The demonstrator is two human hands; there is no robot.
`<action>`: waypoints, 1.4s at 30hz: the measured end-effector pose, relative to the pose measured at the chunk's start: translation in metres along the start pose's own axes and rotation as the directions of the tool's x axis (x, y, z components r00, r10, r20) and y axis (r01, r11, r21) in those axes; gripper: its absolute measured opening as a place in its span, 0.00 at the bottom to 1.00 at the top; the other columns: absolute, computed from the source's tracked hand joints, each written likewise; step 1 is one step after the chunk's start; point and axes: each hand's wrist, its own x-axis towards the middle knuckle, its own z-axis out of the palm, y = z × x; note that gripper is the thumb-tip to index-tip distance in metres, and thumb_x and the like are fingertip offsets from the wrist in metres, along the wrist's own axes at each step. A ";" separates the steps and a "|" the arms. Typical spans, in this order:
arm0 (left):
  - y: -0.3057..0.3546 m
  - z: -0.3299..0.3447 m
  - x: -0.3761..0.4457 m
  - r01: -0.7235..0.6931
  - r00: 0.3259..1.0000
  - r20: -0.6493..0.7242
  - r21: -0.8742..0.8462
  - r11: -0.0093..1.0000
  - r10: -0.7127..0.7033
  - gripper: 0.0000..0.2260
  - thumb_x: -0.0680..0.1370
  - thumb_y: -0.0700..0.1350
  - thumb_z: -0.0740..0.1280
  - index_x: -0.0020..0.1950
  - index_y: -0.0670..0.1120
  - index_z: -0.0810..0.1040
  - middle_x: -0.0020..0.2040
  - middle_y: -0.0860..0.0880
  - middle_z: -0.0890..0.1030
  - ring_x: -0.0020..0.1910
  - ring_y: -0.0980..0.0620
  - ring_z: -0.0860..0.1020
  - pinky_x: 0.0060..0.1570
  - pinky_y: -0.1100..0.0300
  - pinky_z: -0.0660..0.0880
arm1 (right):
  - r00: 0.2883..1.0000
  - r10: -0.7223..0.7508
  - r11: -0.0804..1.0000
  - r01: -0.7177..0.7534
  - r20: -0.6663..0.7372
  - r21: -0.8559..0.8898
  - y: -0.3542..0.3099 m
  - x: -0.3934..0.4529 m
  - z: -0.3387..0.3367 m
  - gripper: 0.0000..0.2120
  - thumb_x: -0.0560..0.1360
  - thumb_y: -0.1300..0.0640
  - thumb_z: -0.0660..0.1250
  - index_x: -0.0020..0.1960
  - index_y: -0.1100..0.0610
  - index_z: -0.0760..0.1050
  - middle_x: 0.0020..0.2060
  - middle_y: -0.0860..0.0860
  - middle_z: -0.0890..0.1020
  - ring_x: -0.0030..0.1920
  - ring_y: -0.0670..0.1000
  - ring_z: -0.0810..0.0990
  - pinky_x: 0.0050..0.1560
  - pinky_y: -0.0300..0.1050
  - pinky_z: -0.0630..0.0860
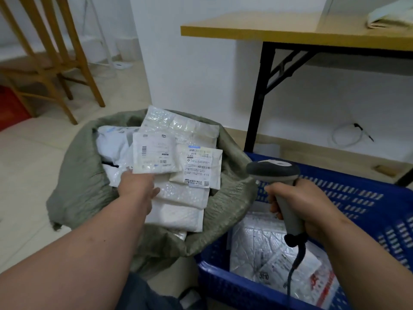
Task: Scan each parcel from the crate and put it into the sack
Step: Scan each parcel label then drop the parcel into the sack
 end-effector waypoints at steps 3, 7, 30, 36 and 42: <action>-0.006 0.003 0.001 -0.124 0.992 0.046 0.302 0.945 0.115 0.10 0.78 0.39 0.64 0.58 0.47 0.76 0.61 0.44 0.76 0.43 0.46 0.76 0.48 0.48 0.81 | 0.999 -0.004 1.000 0.004 -0.047 0.003 0.002 0.006 0.006 0.05 0.72 0.58 0.72 0.46 0.59 0.80 0.37 0.58 0.84 0.35 0.54 0.84 0.31 0.45 0.78; -0.005 0.005 -0.003 -0.315 0.931 0.086 0.678 0.664 0.354 0.25 0.77 0.48 0.64 0.74 0.52 0.67 0.69 0.42 0.65 0.61 0.40 0.70 0.57 0.48 0.71 | 0.999 0.023 0.997 -0.020 -0.034 0.078 0.006 0.014 0.012 0.07 0.72 0.59 0.74 0.49 0.58 0.80 0.41 0.57 0.84 0.38 0.54 0.84 0.32 0.45 0.77; -0.032 0.039 0.006 -0.668 0.690 0.715 0.687 -0.285 0.107 0.29 0.75 0.69 0.59 0.75 0.68 0.57 0.80 0.59 0.42 0.79 0.47 0.38 0.72 0.33 0.39 | 0.957 -0.288 0.689 0.226 -0.026 0.688 -0.042 0.017 0.019 0.06 0.74 0.64 0.70 0.51 0.61 0.79 0.44 0.55 0.85 0.44 0.54 0.86 0.42 0.45 0.81; -0.036 0.044 -0.013 -0.706 0.683 0.729 0.674 -0.215 0.041 0.26 0.74 0.71 0.59 0.68 0.61 0.71 0.78 0.59 0.58 0.79 0.50 0.48 0.71 0.34 0.46 | 0.999 0.017 0.828 0.004 -0.032 0.560 -0.014 0.023 0.003 0.02 0.74 0.64 0.70 0.46 0.62 0.78 0.34 0.55 0.84 0.35 0.52 0.84 0.32 0.41 0.81; -0.017 0.053 -0.043 -0.739 0.671 0.683 0.648 0.186 0.287 0.18 0.77 0.61 0.64 0.65 0.59 0.76 0.69 0.54 0.75 0.67 0.48 0.72 0.67 0.45 0.66 | 0.995 0.039 0.849 0.015 -0.090 0.529 -0.010 0.012 -0.026 0.02 0.74 0.63 0.70 0.44 0.61 0.78 0.30 0.53 0.83 0.30 0.49 0.84 0.27 0.38 0.78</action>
